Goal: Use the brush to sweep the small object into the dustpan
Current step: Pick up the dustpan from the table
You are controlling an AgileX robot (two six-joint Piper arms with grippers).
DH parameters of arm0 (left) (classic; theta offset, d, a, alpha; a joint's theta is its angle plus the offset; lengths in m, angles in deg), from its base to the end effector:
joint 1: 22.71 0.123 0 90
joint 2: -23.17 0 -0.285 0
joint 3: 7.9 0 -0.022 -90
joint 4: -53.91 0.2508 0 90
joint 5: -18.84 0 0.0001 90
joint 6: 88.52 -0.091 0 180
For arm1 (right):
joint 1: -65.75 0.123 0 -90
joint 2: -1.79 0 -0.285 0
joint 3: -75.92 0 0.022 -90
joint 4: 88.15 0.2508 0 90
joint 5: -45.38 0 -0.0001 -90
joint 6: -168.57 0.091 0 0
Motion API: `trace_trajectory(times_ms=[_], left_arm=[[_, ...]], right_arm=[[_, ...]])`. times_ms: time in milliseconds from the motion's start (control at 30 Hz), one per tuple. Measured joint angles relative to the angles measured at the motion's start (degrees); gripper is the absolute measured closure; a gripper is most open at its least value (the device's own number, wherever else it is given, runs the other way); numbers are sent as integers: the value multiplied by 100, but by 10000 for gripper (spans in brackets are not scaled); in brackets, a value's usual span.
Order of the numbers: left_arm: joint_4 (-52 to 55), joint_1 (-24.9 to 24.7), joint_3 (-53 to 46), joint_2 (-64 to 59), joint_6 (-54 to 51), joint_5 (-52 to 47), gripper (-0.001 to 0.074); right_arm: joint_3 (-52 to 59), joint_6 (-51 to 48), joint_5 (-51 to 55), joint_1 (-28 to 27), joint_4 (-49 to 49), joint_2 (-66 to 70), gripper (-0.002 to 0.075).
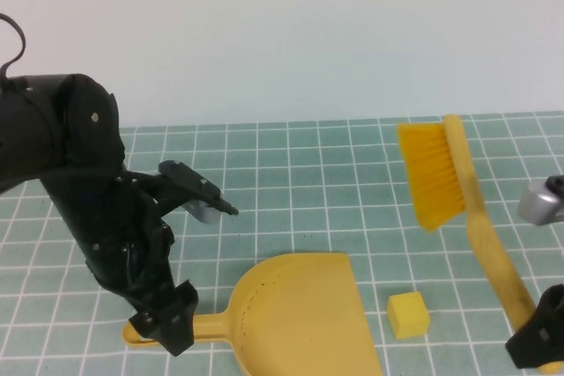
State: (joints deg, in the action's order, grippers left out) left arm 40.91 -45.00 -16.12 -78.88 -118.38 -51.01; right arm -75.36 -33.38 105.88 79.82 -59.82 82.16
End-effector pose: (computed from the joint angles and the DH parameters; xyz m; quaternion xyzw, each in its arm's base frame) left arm 0.2729 -0.1327 0.2465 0.4016 0.9096 -0.1061 0.0060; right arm 0.2004 0.0890 0.2622 -0.2028 0.9494 0.2165 0.1031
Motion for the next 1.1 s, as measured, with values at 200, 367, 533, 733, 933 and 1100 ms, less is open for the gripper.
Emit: trace_trajectory(times_ms=[200, 367, 533, 733, 933, 1100], left_arm=[[-1, 0, 0, 0, -1682, 0, 43], [-61, 0, 0, -10, -2223, 26, 108], [-479, 0, 0, -132, -2795, 13, 234], [-842, 0, 0, -186, -2939, 13, 347], [-403, 0, 0, -250, -2949, 140, 347], [-409, 0, 0, -633, -3238, 178, 227]], right_arm=[[215, -104, -76, 0, 134, 10, 553], [397, -116, -126, 0, 161, 10, 553], [472, -116, -193, 0, 161, 10, 553], [472, -129, -238, 0, 161, 10, 553], [472, -129, -238, 0, 161, 10, 553], [472, -129, -242, 0, 150, 10, 554]])
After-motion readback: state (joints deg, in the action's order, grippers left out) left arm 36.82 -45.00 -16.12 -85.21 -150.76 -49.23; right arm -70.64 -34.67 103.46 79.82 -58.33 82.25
